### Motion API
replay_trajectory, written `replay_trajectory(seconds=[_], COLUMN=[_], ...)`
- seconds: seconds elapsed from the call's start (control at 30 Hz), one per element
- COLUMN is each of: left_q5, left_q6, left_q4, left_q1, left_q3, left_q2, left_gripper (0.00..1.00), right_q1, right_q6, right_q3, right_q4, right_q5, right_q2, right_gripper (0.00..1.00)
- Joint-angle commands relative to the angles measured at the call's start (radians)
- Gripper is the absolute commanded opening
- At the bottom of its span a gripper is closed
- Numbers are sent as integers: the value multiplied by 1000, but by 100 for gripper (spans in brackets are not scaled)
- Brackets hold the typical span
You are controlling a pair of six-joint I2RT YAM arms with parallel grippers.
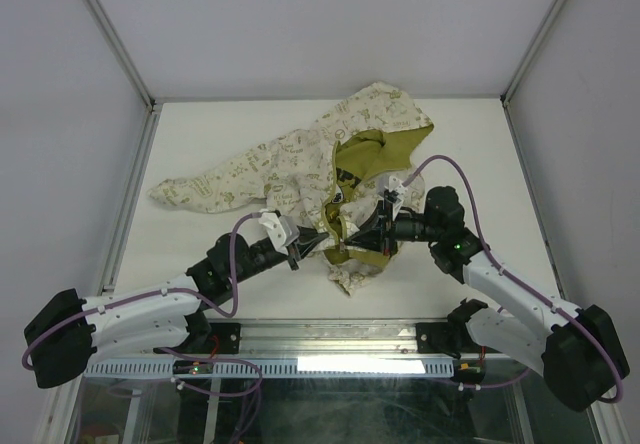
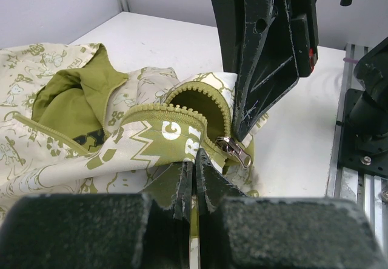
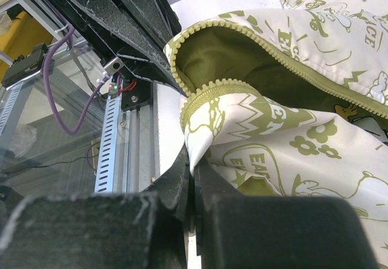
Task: Zip up the jacket
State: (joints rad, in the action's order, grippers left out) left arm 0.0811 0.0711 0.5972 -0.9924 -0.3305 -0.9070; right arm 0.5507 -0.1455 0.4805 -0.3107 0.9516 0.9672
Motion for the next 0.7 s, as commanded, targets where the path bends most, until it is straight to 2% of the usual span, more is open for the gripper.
replay_trajectory(seconds=[0.0, 0.67], left_q5=[10, -27], left_q6=[13, -7], left_q4=[93, 122], left_q1=[11, 11], left_q3=[-22, -13], left_q2=[0, -6], left_gripper=[0, 0], right_q1=[5, 5], right_q6=[-15, -33], right_q3=[2, -10], right_q4=[-74, -110], right_q5=[28, 25], right_q2=[-2, 6], right_gripper=[0, 0])
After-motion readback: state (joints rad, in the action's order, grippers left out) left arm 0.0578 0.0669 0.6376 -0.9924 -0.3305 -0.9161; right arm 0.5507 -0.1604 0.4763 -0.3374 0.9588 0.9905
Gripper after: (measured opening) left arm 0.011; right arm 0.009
